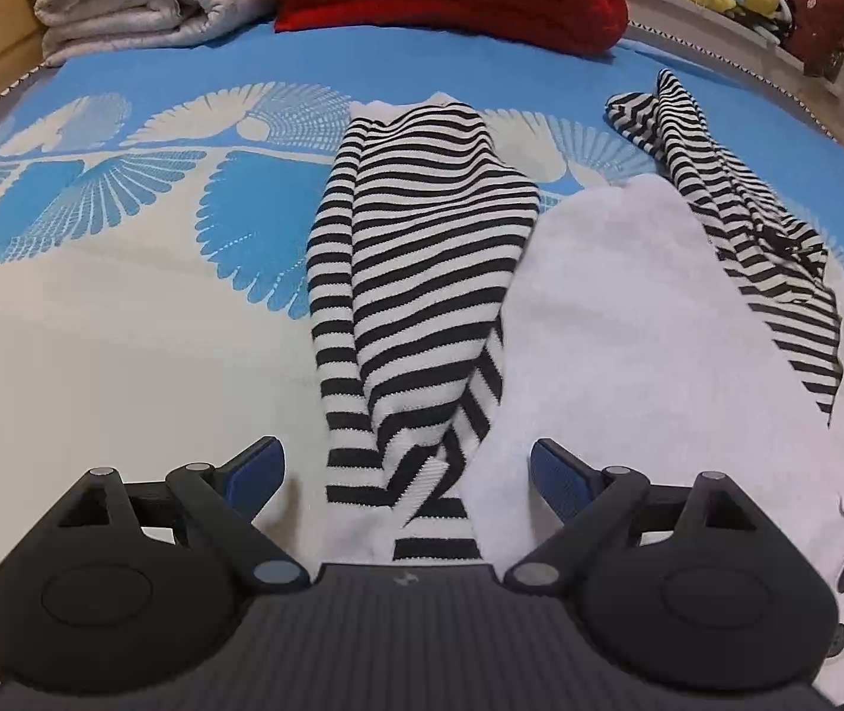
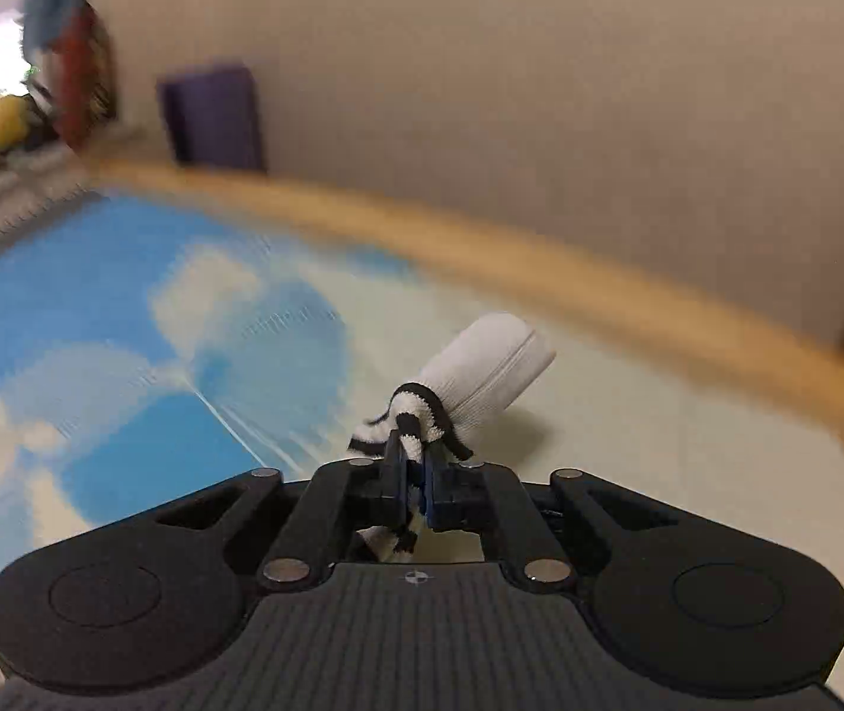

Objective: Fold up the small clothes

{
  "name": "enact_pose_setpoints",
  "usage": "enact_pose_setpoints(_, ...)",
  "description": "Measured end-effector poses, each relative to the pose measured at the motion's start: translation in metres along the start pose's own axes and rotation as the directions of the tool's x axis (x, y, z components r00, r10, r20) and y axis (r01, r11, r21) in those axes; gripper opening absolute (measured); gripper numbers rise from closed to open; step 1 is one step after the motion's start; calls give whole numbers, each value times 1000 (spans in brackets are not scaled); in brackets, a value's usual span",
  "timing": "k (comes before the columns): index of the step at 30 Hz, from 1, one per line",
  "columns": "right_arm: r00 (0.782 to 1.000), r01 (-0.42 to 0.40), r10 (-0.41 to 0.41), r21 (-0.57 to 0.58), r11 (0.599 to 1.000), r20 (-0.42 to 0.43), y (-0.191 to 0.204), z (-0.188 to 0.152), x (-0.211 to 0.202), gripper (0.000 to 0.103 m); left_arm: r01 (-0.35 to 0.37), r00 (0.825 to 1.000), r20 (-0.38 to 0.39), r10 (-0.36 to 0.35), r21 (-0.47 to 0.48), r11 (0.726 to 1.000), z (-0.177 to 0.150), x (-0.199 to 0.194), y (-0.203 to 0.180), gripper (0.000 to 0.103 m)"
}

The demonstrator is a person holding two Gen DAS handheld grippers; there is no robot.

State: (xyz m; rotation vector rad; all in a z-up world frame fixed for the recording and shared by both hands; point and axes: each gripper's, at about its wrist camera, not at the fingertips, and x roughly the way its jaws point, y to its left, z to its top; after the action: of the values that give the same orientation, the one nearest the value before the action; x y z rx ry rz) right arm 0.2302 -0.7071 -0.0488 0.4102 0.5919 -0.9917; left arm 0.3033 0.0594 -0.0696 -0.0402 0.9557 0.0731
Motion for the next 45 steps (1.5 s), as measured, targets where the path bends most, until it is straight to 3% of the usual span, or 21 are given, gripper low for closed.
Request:
enact_pose_setpoints(1,998,-5,7,20,1000,-57,-6,-10,10,42,-5,1000,5,5,0,1000,1,1,1,93)
enact_pose_setpoints(3,986,12,1,75,997,-168,-18,-24,23,70,-15,1000,25,15,-8,1000,3,0,6,93)
enact_pose_setpoints(8,996,-23,29,78,997,-81,-32,-29,-26,76,11,992,125,1,-90,996,27,-14,29,93)
enact_pose_setpoints(11,987,-156,157,38,987,-40,-31,-26,-84,78,25,979,204,7,-151,988,62,-12,43,97)
enact_pose_setpoints(12,974,-226,226,19,974,-29,-25,-30,-109,80,31,977,212,5,-170,985,75,-5,47,102)
enact_pose_setpoints(15,898,-438,437,-26,899,-50,3,-50,-183,85,69,979,201,-31,-187,980,120,32,55,103)
enact_pose_setpoints(17,821,-568,561,-47,822,-107,27,-75,-228,85,102,988,130,-79,-177,979,146,66,54,103)
enact_pose_setpoints(20,742,-669,654,-99,737,-144,58,-112,-282,85,83,995,67,-72,-176,981,170,110,45,102)
enact_pose_setpoints(23,703,-711,695,-143,688,-152,85,-143,-312,86,53,995,-68,-67,-187,981,181,154,34,101)
enact_pose_setpoints(24,694,-720,703,-173,672,-158,95,-154,-316,86,16,995,-97,-33,-164,986,180,162,28,96)
enact_pose_setpoints(25,693,-720,698,-213,660,-181,107,-163,-317,84,-40,998,-47,36,-99,994,180,159,18,52)
enact_pose_setpoints(26,690,-723,690,-259,640,-220,119,-171,-316,82,-39,999,-5,39,-42,998,179,153,13,17)
enact_pose_setpoints(27,690,-722,685,-287,629,-235,126,-176,-315,79,13,1000,-3,-14,-46,999,180,145,16,5)
enact_pose_setpoints(29,719,-692,654,-342,636,-237,136,-181,-308,78,57,998,40,-52,-123,991,178,122,38,5)
enact_pose_setpoints(33,750,-657,626,-349,669,-213,141,-176,-295,77,-31,992,112,56,-218,975,157,75,124,5)
enact_pose_setpoints(36,736,-675,640,-314,668,-221,137,-172,-287,77,-136,983,69,173,-367,920,124,62,209,6)
enact_pose_setpoints(39,724,-688,648,-319,652,-236,138,-174,-291,77,-118,993,-47,110,-563,818,83,71,283,20)
enact_pose_setpoints(41,729,-682,641,-332,652,-240,139,-174,-290,76,-70,997,-20,75,-662,747,59,64,307,28)
enact_pose_setpoints(42,732,-679,637,-335,653,-242,139,-175,-289,76,-60,998,-16,67,-692,719,53,57,313,49)
enact_pose_setpoints(43,730,-681,635,-338,649,-252,138,-175,-287,76,-83,996,-32,84,-701,708,52,49,316,77)
enact_pose_setpoints(45,737,-675,626,-330,660,-255,133,-173,-281,77,-138,985,-23,169,-684,716,51,22,312,96)
